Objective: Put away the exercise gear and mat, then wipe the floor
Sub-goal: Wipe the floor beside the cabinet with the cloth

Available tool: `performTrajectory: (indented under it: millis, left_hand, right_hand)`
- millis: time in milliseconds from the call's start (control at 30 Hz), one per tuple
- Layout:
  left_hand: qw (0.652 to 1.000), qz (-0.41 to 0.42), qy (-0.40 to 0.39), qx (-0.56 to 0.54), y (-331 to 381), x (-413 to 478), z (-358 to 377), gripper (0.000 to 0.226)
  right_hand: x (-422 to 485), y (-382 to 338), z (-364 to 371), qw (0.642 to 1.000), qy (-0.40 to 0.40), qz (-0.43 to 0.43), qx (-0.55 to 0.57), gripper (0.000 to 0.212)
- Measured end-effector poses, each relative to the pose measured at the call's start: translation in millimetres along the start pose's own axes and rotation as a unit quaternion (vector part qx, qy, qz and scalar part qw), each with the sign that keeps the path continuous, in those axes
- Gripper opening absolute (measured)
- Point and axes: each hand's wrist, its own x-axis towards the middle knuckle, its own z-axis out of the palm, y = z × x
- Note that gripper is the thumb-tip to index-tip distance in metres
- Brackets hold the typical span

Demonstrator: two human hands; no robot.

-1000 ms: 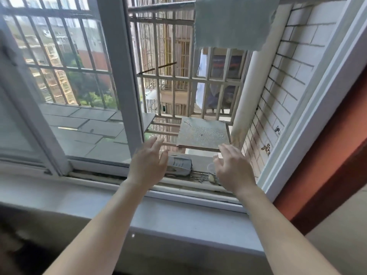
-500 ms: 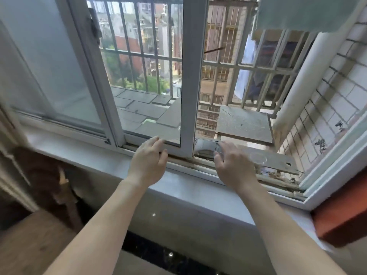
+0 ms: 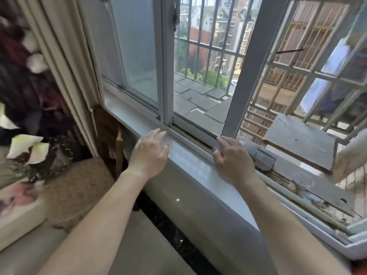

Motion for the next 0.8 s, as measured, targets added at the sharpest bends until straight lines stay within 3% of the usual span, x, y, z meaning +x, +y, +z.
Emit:
performTrajectory:
  millis: [200, 533, 800]
  left_hand:
    - [0.995, -0.093, 0.033, 0.034, -32, -60, -22, 0.048]
    - [0.971, -0.208, 0.089, 0.074, -91, -155, -58, 0.045]
    - [0.943, -0.296, 0.12, 0.096, -158, -240, -112, 0.048]
  right_hand:
    - [-1, -33, 26, 0.994, -0.014, -0.101, 0.041, 0.034]
    - [-25, -118, 58, 0.969, -0.077, -0.231, 0.049, 0.041]
    - [-55, -229, 84, 0.943, -0.103, -0.312, 0.048, 0.045]
